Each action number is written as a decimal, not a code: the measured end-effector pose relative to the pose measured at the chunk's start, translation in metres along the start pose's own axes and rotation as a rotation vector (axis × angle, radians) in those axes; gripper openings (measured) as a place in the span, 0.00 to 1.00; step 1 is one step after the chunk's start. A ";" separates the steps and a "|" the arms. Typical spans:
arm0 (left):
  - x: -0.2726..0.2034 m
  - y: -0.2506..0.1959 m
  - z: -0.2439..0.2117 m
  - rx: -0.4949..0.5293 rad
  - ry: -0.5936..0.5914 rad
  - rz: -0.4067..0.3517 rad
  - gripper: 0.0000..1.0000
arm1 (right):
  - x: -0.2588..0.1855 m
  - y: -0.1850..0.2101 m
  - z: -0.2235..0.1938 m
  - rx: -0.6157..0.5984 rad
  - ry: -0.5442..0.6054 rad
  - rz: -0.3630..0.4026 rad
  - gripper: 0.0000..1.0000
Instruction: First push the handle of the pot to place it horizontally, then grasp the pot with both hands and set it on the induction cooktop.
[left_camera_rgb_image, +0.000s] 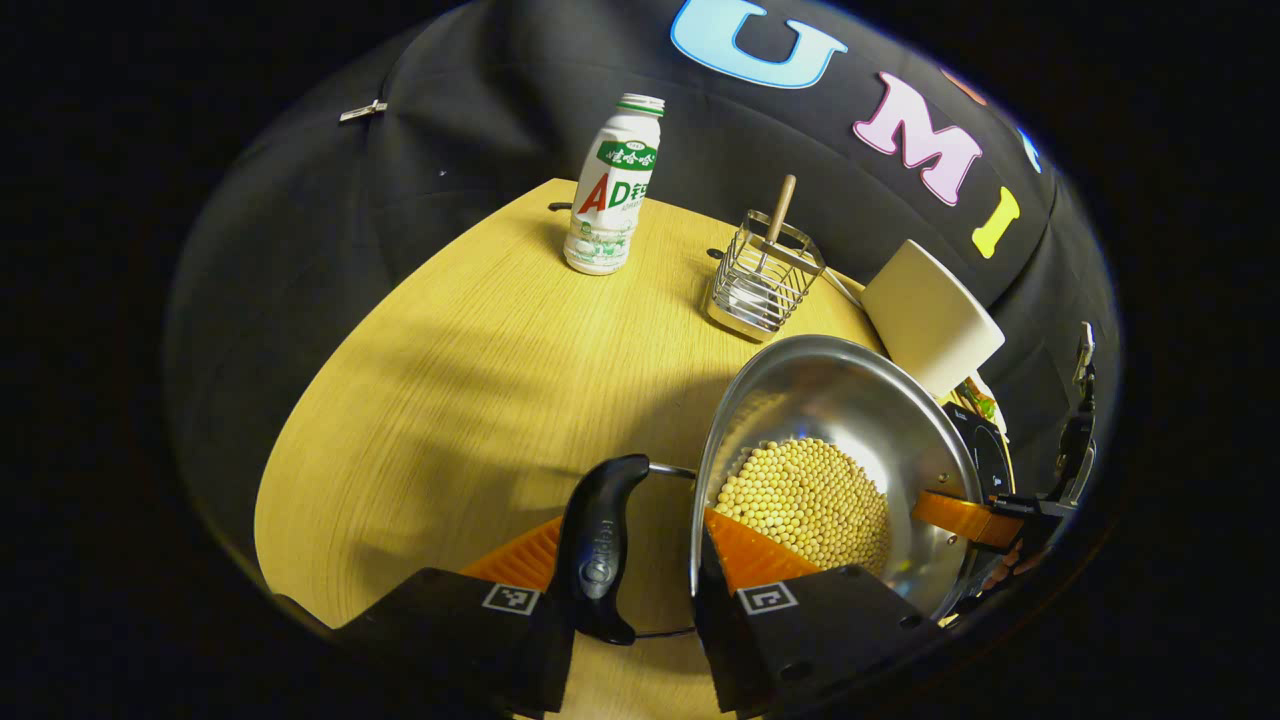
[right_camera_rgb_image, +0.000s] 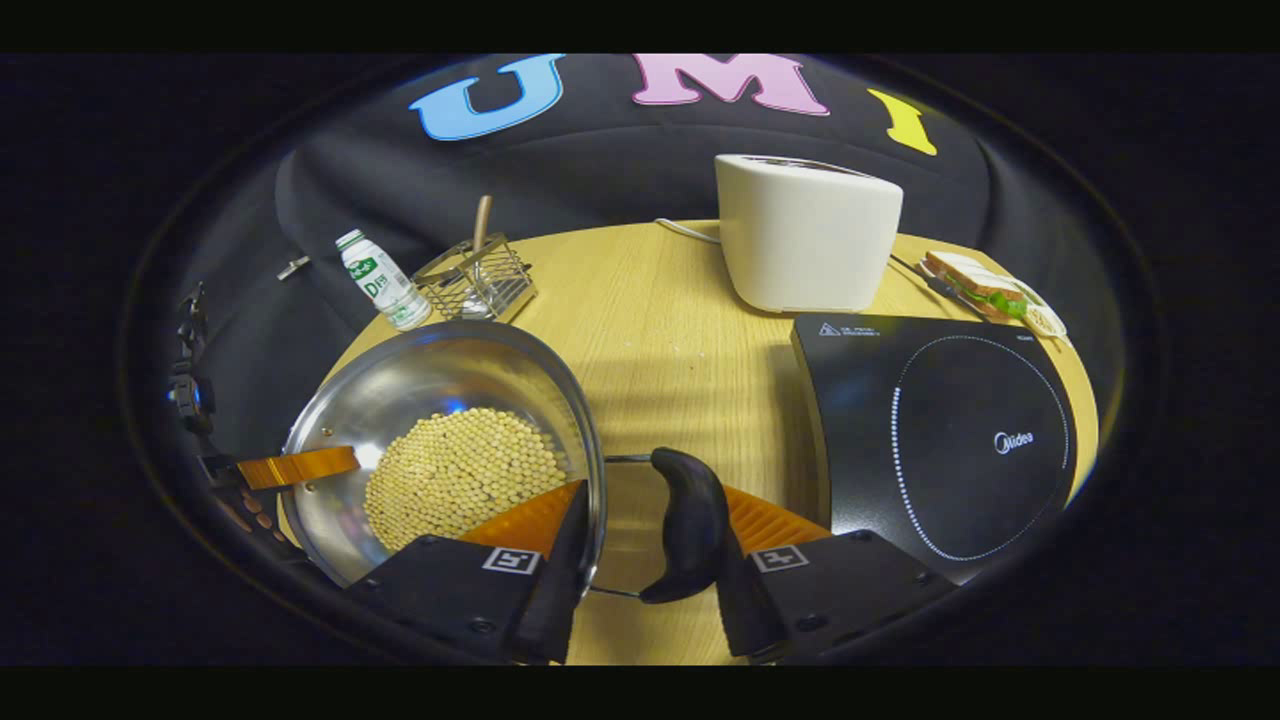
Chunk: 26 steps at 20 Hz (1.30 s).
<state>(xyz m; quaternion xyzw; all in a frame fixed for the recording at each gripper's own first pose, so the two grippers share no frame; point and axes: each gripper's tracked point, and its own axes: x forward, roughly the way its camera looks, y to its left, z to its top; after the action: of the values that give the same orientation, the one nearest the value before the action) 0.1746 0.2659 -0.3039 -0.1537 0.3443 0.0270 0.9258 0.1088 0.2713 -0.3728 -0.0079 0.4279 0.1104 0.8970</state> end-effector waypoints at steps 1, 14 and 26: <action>-0.005 -0.002 0.002 0.004 -0.006 0.002 0.57 | -0.004 0.001 0.002 -0.001 -0.006 0.004 0.61; -0.056 -0.074 0.024 0.055 -0.049 -0.039 0.57 | -0.082 -0.044 0.034 0.040 -0.071 0.005 0.61; -0.053 -0.195 0.022 0.129 -0.036 -0.120 0.57 | -0.138 -0.154 0.048 0.116 -0.099 -0.064 0.61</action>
<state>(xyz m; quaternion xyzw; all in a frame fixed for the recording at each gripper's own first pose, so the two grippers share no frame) 0.1786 0.0898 -0.2023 -0.1137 0.3185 -0.0481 0.9398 0.0931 0.1004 -0.2490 0.0358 0.3883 0.0573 0.9190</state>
